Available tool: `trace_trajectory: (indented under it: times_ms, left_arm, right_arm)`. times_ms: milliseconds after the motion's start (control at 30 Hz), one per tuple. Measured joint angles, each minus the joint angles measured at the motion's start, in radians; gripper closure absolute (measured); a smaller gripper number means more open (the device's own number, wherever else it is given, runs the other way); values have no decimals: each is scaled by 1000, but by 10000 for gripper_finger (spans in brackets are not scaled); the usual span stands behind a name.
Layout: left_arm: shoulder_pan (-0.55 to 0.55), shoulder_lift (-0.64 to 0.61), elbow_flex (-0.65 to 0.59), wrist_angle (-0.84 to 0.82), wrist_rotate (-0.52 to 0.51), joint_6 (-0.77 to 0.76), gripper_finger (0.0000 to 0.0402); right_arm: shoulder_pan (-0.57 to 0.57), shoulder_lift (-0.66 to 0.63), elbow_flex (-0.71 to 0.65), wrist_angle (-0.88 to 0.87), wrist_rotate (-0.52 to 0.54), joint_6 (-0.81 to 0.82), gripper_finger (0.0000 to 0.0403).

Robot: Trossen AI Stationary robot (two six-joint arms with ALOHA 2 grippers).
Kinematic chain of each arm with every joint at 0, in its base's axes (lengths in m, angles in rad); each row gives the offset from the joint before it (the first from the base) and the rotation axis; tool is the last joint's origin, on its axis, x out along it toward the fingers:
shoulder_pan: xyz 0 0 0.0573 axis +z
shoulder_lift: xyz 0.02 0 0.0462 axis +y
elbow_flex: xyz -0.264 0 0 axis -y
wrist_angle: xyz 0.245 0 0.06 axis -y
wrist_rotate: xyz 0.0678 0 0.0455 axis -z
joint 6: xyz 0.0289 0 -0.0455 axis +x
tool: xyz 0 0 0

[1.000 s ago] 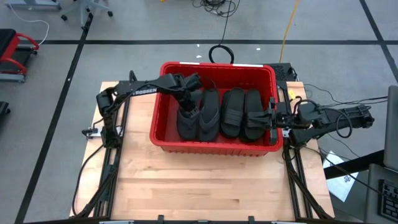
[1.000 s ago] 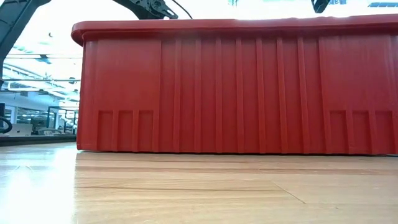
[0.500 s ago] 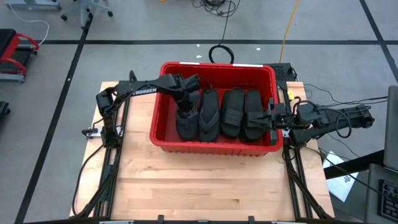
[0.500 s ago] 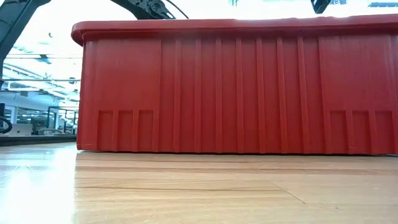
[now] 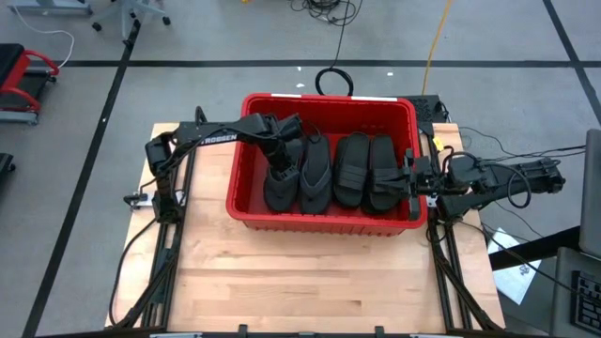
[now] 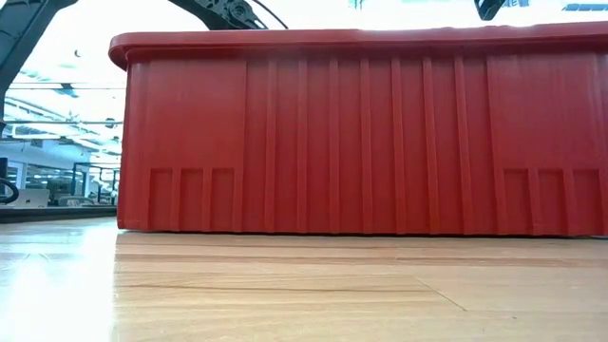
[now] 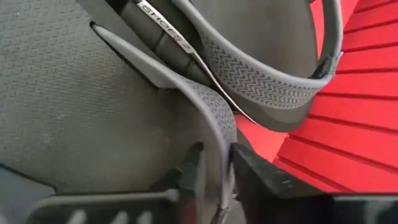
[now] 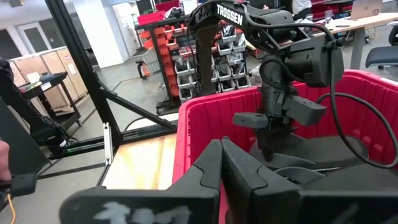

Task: Pick and place slides into bin
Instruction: Return to Home Position

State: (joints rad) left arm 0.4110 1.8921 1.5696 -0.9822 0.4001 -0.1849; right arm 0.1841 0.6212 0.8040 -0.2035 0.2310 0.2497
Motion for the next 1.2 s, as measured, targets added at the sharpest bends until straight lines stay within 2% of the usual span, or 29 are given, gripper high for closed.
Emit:
trace_trajectory:
  times_ms: [300, 433, 567, 667, 767, 867, 933, 1067, 1200]
  left_arm:
    - [0, -26, 6, -3, -8, 7, 219]
    - [0, -53, 6, -11, -7, 7, 194]
    - [0, -102, 6, -11, -15, 30, 189]
    - [-24, -188, 6, -10, -114, 100, 211]
    - [-91, -305, 7, 13, -237, 214, 268]
    - [-192, -414, 7, 51, -250, 369, 346]
    - [-264, -470, 7, 80, -244, 412, 386]
    - [-367, -548, -76, 163, -308, 324, 392]
    - [-415, -656, -329, 338, -329, 150, 399]
  right_arm:
    - [0, 0, 0, -2, 1, -1, 403]
    - [0, 0, 0, -15, 2, -3, 403]
    - [0, 0, 0, -19, 2, -10, 403]
    - [0, -11, 0, -21, 1, -20, 403]
    - [0, -50, 0, -19, -39, 4, 403]
    - [1, -82, 0, -32, -93, 16, 403]
    - [1, -88, 0, -69, -102, 16, 403]
    - [1, -77, 0, -130, -101, 6, 403]
    - [1, -77, -12, -103, -38, -3, 403]
